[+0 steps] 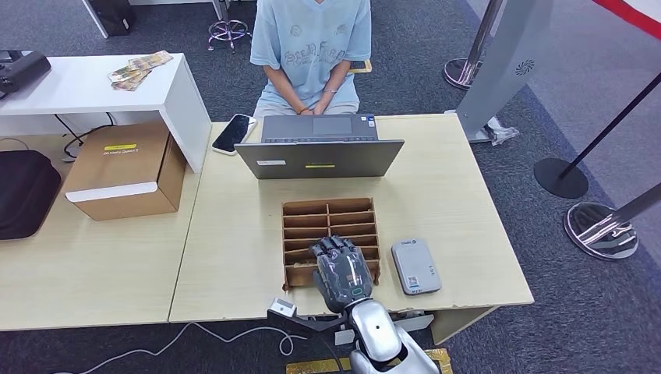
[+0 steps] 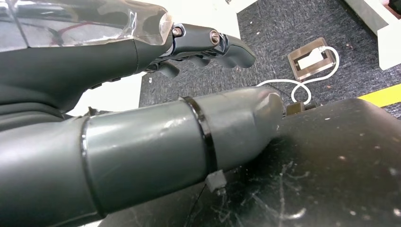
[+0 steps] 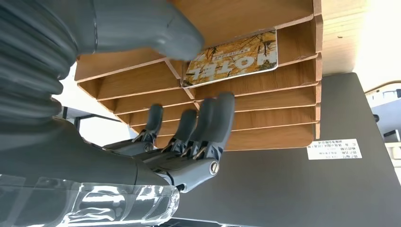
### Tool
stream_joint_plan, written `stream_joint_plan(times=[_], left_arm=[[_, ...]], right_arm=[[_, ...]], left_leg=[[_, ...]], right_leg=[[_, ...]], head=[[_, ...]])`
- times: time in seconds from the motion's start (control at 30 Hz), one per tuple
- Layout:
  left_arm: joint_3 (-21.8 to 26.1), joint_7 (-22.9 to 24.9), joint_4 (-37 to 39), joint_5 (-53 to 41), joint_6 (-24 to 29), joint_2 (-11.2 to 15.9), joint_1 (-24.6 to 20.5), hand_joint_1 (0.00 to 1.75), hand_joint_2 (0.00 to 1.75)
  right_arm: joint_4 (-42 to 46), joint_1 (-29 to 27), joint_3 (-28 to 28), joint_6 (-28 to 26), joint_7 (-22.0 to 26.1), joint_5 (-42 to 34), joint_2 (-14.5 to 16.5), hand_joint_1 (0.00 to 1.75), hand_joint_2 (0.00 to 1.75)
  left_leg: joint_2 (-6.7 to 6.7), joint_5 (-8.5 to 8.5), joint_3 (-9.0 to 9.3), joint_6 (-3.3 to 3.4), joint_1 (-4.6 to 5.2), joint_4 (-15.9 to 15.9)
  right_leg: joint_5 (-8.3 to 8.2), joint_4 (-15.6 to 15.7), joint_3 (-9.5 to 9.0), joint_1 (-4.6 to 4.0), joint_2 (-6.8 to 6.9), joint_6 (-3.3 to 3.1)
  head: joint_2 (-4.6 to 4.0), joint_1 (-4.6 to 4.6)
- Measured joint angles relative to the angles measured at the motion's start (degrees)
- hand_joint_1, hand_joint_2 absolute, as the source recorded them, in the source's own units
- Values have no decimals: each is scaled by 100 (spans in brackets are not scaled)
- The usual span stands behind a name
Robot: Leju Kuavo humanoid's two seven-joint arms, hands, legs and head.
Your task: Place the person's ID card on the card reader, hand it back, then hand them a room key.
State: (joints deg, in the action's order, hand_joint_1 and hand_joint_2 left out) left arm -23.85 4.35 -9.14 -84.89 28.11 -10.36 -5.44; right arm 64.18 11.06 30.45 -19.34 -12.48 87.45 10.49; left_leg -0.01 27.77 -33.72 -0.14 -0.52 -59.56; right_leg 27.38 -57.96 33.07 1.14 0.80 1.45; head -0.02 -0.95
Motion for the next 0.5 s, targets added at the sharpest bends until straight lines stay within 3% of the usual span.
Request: stream_joint_plan(times=[0.1, 0.5], left_arm=[[0, -1, 0, 0, 0, 0, 0, 0, 0], [0, -2, 0, 1, 0, 0, 0, 0, 0]], right_arm=[[-11, 8, 0, 2, 2, 0, 0, 132, 175], [-35, 28, 0, -23, 21, -12, 1, 141, 175]], left_leg=[[0, 0, 0, 0, 0, 0], [0, 0, 0, 0, 0, 0]], right_leg=[[0, 0, 0, 0, 0, 0], [0, 0, 0, 0, 0, 0]], head=[[0, 0], [0, 0]])
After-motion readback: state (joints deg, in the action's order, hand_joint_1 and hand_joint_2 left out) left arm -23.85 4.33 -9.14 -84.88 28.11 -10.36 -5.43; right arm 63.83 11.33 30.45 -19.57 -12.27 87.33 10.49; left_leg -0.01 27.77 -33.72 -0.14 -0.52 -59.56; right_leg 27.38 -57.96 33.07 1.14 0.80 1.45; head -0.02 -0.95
